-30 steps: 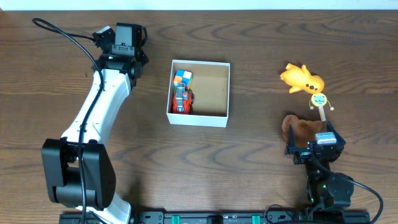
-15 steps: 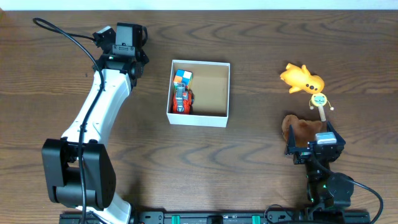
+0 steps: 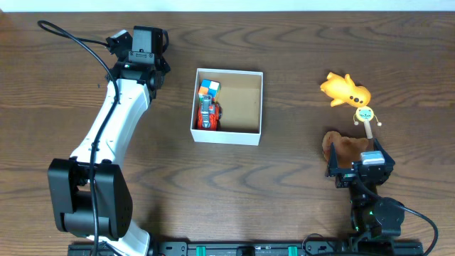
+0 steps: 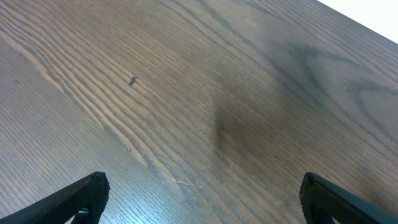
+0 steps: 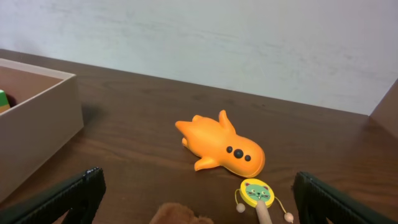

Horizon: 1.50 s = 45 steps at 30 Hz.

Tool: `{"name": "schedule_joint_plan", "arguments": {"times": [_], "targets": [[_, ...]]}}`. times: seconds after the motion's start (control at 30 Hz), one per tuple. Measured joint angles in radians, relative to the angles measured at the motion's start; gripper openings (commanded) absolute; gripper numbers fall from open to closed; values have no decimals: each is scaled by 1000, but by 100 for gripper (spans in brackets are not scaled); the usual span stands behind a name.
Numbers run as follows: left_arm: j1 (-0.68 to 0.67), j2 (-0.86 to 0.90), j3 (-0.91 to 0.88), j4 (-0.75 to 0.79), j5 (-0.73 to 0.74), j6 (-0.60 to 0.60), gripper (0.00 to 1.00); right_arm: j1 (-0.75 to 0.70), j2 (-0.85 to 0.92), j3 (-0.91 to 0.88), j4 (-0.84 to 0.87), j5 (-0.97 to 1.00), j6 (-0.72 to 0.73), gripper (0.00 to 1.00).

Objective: Pack container
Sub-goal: 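Withdraw the left gripper from the box to the left side, then move the right gripper over the yellow cat-face rattle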

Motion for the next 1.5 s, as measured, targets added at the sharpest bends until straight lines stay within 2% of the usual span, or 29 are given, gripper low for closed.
{"name": "schedule_joint_plan", "arguments": {"times": [0.2, 0.77, 1.3, 1.5], "targets": [[27, 0, 0, -1, 0, 0, 98, 0, 0, 0, 0, 0, 0, 99], [263, 0, 0, -3, -2, 0, 98, 0, 0, 0, 0, 0, 0, 99], [269, 0, 0, -3, -3, 0, 98, 0, 0, 0, 19, 44, -31, 99], [269, 0, 0, -3, -3, 0, 98, 0, 1, 0, 79, 72, 34, 99]]}}
